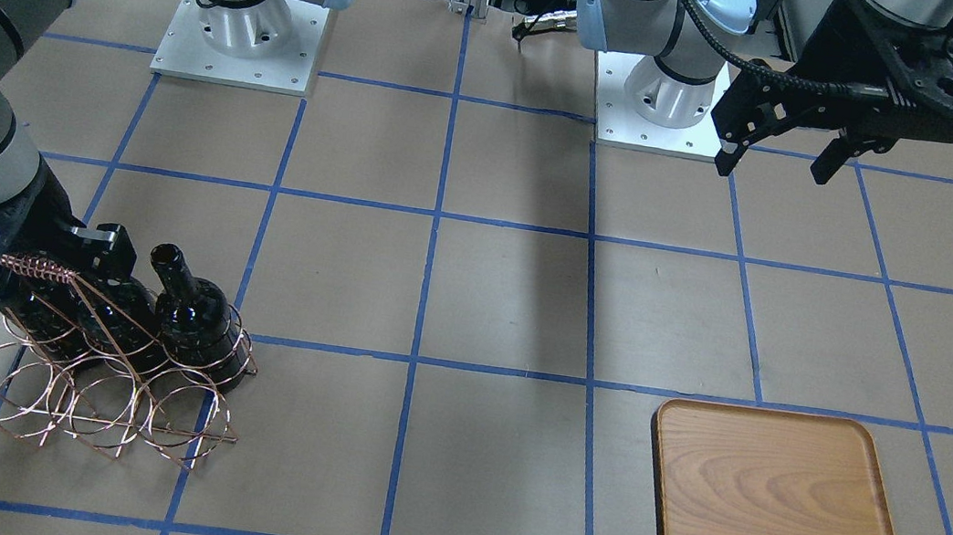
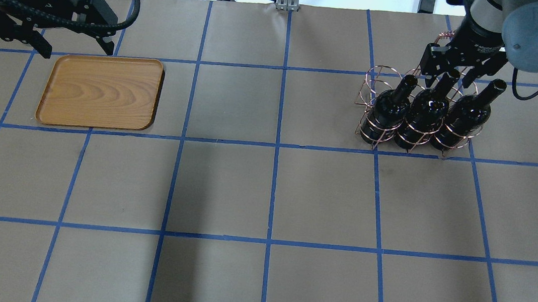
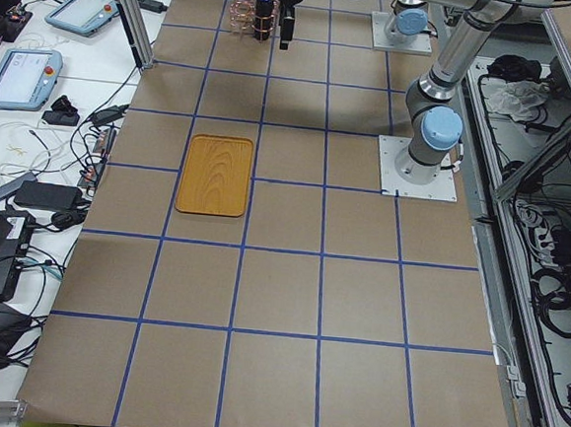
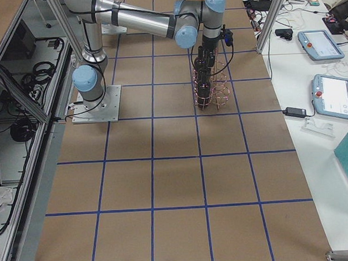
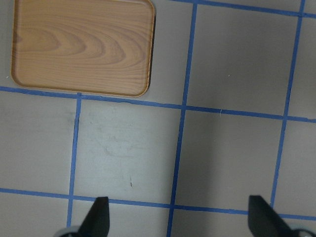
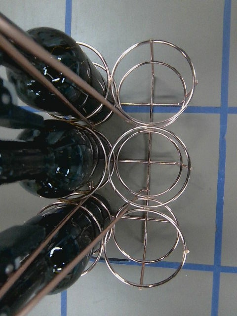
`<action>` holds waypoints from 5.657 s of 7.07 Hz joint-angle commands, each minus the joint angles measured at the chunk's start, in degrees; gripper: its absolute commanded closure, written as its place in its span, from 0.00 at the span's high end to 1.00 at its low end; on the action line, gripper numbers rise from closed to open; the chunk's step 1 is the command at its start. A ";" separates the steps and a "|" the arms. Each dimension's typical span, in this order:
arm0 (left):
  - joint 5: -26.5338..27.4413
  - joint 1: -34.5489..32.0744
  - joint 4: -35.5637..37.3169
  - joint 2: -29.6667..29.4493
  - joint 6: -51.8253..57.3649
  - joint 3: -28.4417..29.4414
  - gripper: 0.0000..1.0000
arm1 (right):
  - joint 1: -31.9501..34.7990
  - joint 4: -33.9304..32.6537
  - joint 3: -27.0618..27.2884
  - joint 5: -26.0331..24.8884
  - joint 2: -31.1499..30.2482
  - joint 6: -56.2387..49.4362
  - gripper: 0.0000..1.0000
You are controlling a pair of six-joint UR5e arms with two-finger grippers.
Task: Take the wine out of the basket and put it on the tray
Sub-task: 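Close the right gripper on the middle wine bottle's neck, then lift the middle wine bottle up out of the rack with the right gripper, then carry the bottle toward the tray and stand it on the table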
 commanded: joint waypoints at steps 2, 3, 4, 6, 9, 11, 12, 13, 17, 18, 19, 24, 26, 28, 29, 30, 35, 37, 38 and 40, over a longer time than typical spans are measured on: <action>0.00 0.00 -0.01 0.00 0.00 0.00 1.00 | -0.01 -0.07 -0.25 0.19 0.04 -0.26 0.54; 0.00 0.00 -0.01 0.00 0.00 0.00 1.00 | -0.01 -0.07 -0.08 0.19 -0.05 -0.17 0.55; 0.00 0.09 -0.01 0.00 0.00 0.00 1.00 | -0.01 0.02 -0.07 0.54 -0.14 -0.09 0.57; 0.00 0.09 -0.01 0.00 0.00 0.00 1.00 | 0.08 0.02 0.01 2.11 -0.31 -0.17 0.61; 0.00 0.18 -0.19 0.00 0.00 0.00 1.00 | 0.08 1.59 0.45 1.95 -0.58 -0.35 0.60; 0.00 0.26 -0.19 0.00 0.00 0.00 1.00 | 0.08 1.86 0.54 1.68 -0.58 -0.44 0.59; 0.00 0.26 -0.19 0.00 0.00 0.00 1.00 | 0.08 1.86 0.54 1.42 -0.58 -0.52 0.55; 0.00 0.26 -0.19 0.00 0.00 0.00 1.00 | 0.08 1.78 0.45 1.24 -0.58 -0.79 0.52; 0.09 0.26 -0.19 0.00 0.00 0.00 1.00 | -0.01 3.17 0.11 1.94 -1.19 -1.93 0.07; 0.09 0.26 -0.27 0.00 0.00 0.00 1.00 | -0.01 3.27 -0.42 1.95 -1.98 -1.93 0.06; 0.09 0.26 -0.28 0.00 0.00 0.00 1.00 | -0.01 4.40 -1.03 1.86 -3.99 -1.93 0.06; 0.09 0.35 -0.19 0.00 0.00 0.00 1.00 | 2.61 25.49 -11.06 1.77 -17.70 -0.18 0.08; 0.09 0.35 -0.19 0.00 0.00 0.00 1.00 | 14.08 25.42 -10.45 1.50 -17.11 16.86 0.06; 0.09 0.35 -0.27 0.00 0.00 0.00 1.00 | 25.16 20.00 -9.39 1.25 -12.29 28.25 0.05; 0.09 0.35 -0.28 0.09 0.00 0.00 1.00 | 29.74 16.49 -9.39 1.33 -8.61 32.22 0.06; 0.09 0.35 -0.19 0.09 0.09 0.09 1.00 | 32.22 14.97 -9.39 1.50 -4.57 38.26 0.06; 0.09 0.35 -0.19 0.09 0.09 0.00 1.00 | 37.78 4.96 -8.87 1.86 4.25 46.31 0.09; 0.09 0.35 -0.27 0.09 0.09 0.00 1.00 | 38.23 4.41 -7.72 1.42 4.61 46.41 0.13; 0.09 0.35 -0.28 0.09 0.09 0.00 1.00 | 38.31 3.98 -7.20 1.42 4.78 46.41 0.13; 0.09 0.35 -0.28 0.09 0.09 0.00 1.00 | 38.23 2.14 -5.79 1.51 4.96 46.23 0.17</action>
